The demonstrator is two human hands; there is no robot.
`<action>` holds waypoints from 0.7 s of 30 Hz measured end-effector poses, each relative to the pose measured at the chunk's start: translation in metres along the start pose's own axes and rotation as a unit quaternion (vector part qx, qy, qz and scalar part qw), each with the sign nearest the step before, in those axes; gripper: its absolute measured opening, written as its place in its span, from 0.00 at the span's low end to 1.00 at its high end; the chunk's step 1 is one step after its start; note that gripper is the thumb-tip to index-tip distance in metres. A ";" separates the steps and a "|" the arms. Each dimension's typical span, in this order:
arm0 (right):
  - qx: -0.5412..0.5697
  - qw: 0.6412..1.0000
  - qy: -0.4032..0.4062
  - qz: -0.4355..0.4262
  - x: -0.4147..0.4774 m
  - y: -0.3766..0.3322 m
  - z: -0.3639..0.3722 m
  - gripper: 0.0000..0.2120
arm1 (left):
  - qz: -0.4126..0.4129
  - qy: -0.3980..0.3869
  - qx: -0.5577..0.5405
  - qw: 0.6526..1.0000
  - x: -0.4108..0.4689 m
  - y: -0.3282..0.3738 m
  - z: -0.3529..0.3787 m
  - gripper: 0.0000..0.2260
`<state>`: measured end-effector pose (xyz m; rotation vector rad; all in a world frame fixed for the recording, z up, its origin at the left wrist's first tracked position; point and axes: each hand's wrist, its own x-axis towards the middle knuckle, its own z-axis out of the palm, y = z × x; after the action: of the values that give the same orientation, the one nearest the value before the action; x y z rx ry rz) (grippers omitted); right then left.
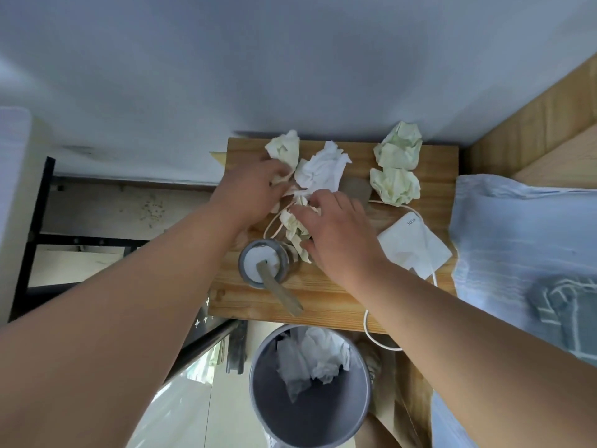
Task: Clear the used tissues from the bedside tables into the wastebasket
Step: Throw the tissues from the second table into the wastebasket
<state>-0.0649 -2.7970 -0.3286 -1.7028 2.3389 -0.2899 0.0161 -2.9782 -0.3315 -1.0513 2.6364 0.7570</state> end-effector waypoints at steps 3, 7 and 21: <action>0.024 0.999 0.028 0.001 0.003 -0.002 -0.003 0.13 | -0.044 0.051 -0.029 0.997 -0.001 -0.006 0.000 0.08; 0.117 0.992 0.042 0.023 -0.001 -0.004 -0.017 0.09 | -0.088 0.101 -0.095 0.986 -0.011 -0.014 0.000 0.05; 0.330 0.900 0.195 0.206 -0.096 0.009 -0.053 0.10 | -0.277 0.242 -0.439 0.820 -0.163 -0.016 0.008 0.10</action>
<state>-0.0604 -2.7016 -0.2734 -0.8610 2.3671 -1.2625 0.1453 -2.8882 -0.2850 -2.3685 2.0014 1.7906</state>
